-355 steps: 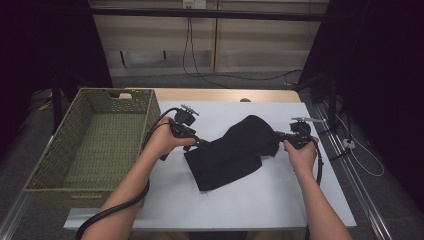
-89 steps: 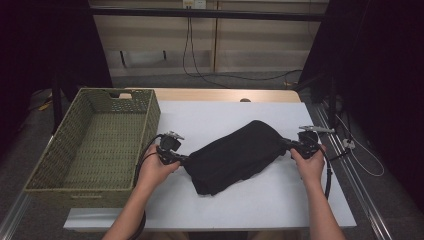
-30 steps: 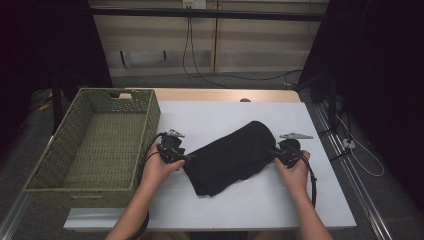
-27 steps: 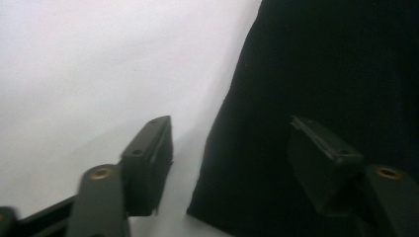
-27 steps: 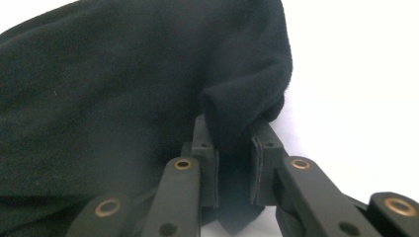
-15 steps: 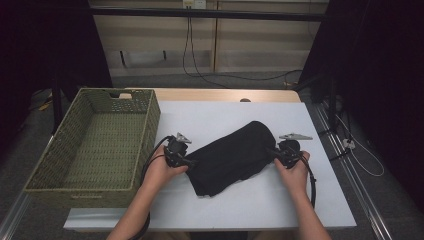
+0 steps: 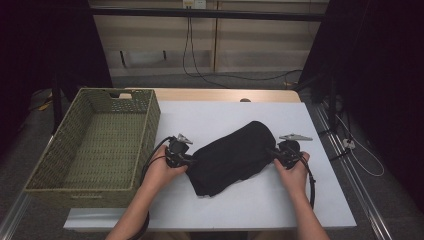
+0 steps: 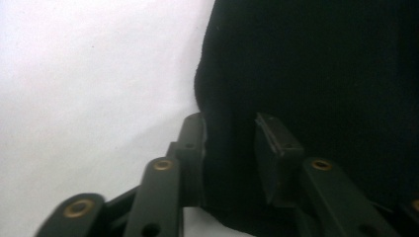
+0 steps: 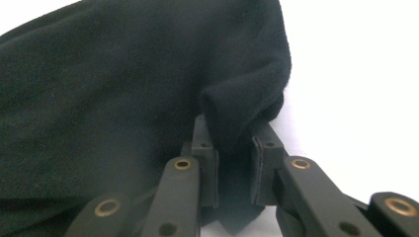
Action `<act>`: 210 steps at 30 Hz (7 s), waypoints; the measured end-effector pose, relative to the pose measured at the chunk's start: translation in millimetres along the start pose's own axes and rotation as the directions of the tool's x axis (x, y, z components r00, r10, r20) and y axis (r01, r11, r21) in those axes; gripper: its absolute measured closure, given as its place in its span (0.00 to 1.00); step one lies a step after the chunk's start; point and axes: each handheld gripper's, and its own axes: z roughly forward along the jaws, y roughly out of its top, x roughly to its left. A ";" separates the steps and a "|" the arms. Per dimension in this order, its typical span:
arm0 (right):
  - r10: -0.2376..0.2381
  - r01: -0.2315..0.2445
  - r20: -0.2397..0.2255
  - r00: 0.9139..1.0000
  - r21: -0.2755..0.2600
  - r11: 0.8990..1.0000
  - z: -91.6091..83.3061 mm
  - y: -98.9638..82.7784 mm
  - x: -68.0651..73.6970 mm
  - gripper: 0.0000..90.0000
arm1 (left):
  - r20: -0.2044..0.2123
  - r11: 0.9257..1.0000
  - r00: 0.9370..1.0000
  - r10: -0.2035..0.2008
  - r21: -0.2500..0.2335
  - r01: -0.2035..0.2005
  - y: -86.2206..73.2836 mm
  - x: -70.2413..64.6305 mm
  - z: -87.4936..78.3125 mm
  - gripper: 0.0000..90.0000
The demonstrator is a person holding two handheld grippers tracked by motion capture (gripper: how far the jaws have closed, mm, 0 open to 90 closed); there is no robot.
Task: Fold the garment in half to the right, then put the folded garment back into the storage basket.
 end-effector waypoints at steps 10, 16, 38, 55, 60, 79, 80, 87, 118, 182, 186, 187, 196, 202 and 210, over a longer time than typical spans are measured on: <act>0.032 -0.032 -0.011 0.999 -0.011 0.999 -0.2 -1.5 -1.6 0.85 | -0.005 0.999 1.000 -0.012 0.038 0.012 5.3 -6.4 0.7 0.91; 0.048 -0.048 -0.028 0.998 -0.015 0.999 -1.3 -1.6 -4.3 0.85 | 0.003 0.997 0.999 -0.039 0.061 0.039 9.3 -4.8 -0.1 0.92; 0.165 -0.184 -0.145 0.976 -0.123 0.975 -22.5 10.4 -23.4 0.86 | 0.043 0.996 0.997 -0.064 0.063 0.062 31.7 -6.8 -39.1 0.93; 0.156 -0.176 -0.145 0.977 -0.139 0.974 -33.1 25.1 -24.8 0.87 | 0.009 0.958 1.000 -0.022 0.286 0.018 63.7 -4.8 -59.9 0.93; 0.152 -0.174 -0.145 0.978 -0.157 0.972 -36.0 32.8 -21.3 0.87 | -0.006 0.954 1.000 -0.008 0.301 0.009 72.9 -5.9 -69.5 0.93; 0.110 -0.138 -0.153 0.982 -0.183 0.973 -41.4 66.1 -6.7 0.88 | -0.036 0.941 0.999 0.011 0.339 0.002 101.4 -0.6 -108.4 0.93; 0.109 -0.137 -0.157 0.982 -0.182 0.974 -41.4 67.9 -6.3 0.88 | -0.035 0.939 0.999 0.015 0.343 -0.002 102.1 -0.4 -109.1 0.93; 0.106 -0.135 -0.165 0.981 -0.183 0.974 -39.7 77.9 -2.3 0.88 | -0.043 0.931 0.999 0.009 0.364 0.007 108.6 0.8 -117.9 0.93; 0.082 -0.124 -0.218 0.972 -0.190 0.974 -47.0 122.8 17.5 0.88 | -0.085 0.922 0.996 -0.008 0.385 0.040 135.1 11.8 -168.0 0.93; -0.090 0.032 -0.243 0.966 -0.232 0.972 -8.1 200.7 99.2 0.87 | -0.219 0.925 0.970 -0.106 0.335 0.177 117.3 37.1 -254.8 0.93; -0.097 0.036 -0.256 0.962 -0.231 0.972 -4.9 206.5 107.0 0.87 | -0.230 0.926 0.966 -0.115 0.328 0.188 113.3 38.3 -262.2 0.93; -0.107 0.045 -0.257 0.961 -0.234 0.971 -4.6 208.2 109.0 0.87 | -0.234 0.926 0.965 -0.115 0.326 0.189 112.3 38.6 -264.2 0.93; -0.125 0.059 -0.284 0.951 -0.232 0.971 4.9 218.5 127.6 0.87 | -0.257 0.922 0.956 -0.142 0.317 0.222 100.3 44.5 -275.6 0.93; -0.145 0.078 -0.293 0.945 -0.229 0.970 12.2 220.4 138.2 0.87 | -0.263 0.913 0.951 -0.160 0.328 0.244 93.7 51.8 -278.2 0.93; -0.155 0.084 -0.309 0.938 -0.232 0.969 18.8 225.3 147.9 0.87 | -0.267 0.905 0.947 -0.177 0.333 0.264 86.4 60.0 -279.1 0.93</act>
